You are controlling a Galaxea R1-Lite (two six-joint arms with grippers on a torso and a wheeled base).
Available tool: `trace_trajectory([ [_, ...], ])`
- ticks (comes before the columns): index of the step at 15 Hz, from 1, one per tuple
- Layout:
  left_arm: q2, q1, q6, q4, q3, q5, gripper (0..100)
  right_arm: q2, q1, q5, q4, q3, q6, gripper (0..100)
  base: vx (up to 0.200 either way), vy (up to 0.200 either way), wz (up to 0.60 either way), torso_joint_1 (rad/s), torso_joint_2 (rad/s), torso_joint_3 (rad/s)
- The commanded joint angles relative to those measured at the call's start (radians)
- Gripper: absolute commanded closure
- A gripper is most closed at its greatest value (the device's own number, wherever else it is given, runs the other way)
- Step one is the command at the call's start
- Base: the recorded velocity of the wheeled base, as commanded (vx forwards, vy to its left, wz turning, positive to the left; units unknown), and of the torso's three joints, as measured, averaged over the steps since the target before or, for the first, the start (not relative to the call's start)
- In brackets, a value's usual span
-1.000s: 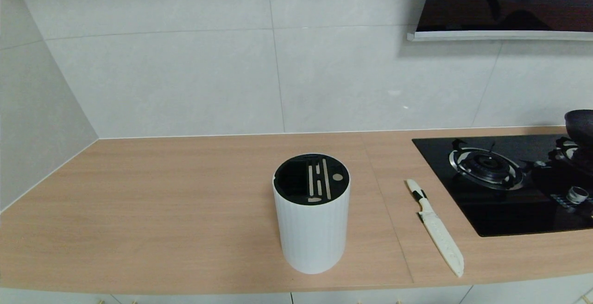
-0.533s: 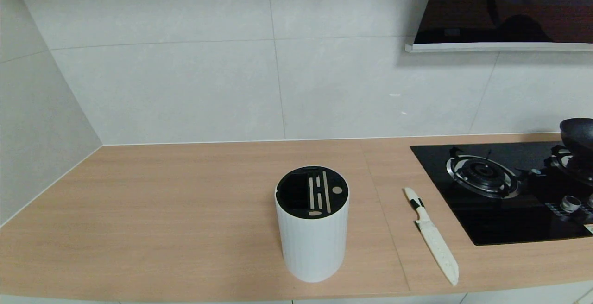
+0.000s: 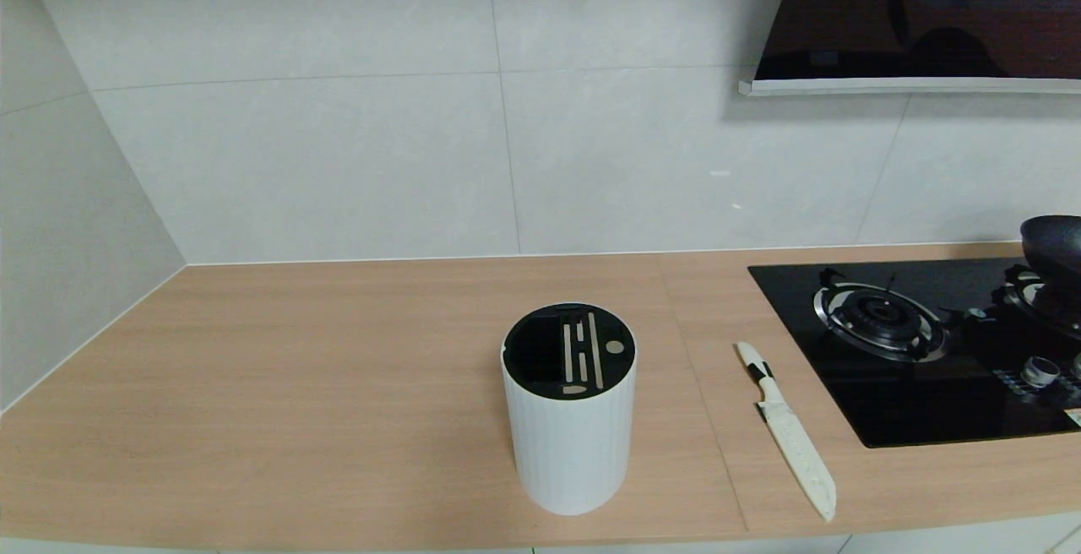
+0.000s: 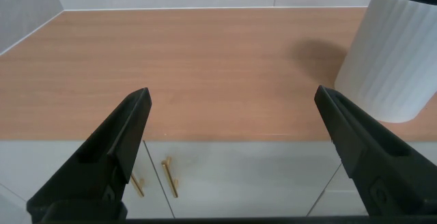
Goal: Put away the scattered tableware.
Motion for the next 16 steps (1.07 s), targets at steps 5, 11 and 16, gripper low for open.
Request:
trace_trajectory([
  [5, 0.000, 0.000, 0.000, 0.000, 0.000, 0.000, 0, 0.188, 0.008, 0.112, 0.075, -0.248, 0.011, 0, 0.000, 0.000, 0.00, 0.000, 0.00, 0.000],
  [11, 0.000, 0.000, 0.000, 0.000, 0.000, 0.000, 0, 0.753, 0.096, 0.135, 0.050, -0.404, 0.014, 0, 0.000, 0.000, 0.00, 0.000, 0.00, 0.000],
  [16, 0.000, 0.000, 0.000, 0.000, 0.000, 0.000, 0, 1.247, 0.286, 0.045, -0.258, -0.460, 0.025, 0, 0.000, 0.000, 0.00, 0.000, 0.00, 0.000],
])
